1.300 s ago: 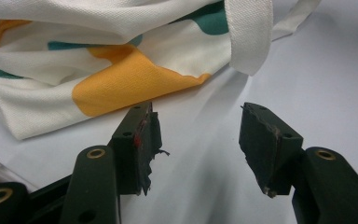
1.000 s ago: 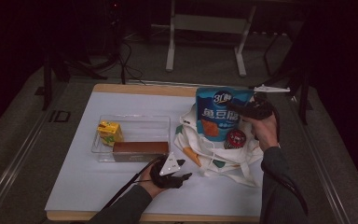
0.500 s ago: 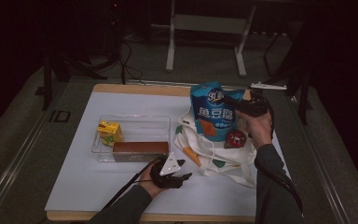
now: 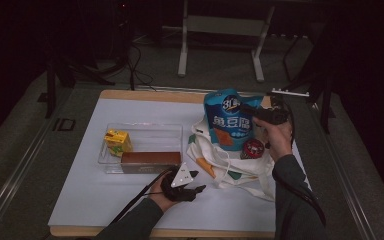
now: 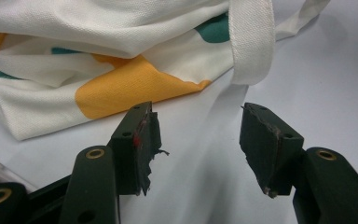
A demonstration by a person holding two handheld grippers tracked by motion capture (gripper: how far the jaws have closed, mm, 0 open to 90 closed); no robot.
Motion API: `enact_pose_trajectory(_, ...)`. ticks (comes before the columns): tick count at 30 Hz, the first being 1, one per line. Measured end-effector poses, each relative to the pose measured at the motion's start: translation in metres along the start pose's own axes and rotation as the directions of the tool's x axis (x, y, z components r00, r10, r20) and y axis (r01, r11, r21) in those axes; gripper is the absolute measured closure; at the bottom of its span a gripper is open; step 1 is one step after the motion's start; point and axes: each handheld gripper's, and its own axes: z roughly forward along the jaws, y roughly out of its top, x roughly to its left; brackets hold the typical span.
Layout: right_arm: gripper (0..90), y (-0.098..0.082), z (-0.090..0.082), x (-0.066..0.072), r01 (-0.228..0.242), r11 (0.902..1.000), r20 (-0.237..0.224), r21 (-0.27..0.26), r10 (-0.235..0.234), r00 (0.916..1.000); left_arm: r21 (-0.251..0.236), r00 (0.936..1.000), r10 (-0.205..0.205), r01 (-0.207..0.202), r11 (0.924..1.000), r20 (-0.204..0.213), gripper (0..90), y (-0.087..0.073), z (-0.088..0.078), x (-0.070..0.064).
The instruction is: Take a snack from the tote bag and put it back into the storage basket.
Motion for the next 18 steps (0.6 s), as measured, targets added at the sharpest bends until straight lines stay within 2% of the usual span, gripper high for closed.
enact_pose_trajectory(7,89.4,0.005,-0.001,0.004,-0.031,0.9995,-0.017,-0.002,0.031,0.9994,-0.002,1.0,-0.006,0.006,1.0,0.001,44.6,0.0,0.0,0.0)
enact_pose_trajectory(18,89.4,0.015,-0.007,0.018,-0.045,0.999,-0.009,-0.006,0.045,0.9989,-0.01,0.9999,-0.013,0.013,0.9999,0.005,44.2,-0.001,-0.001,0.001)
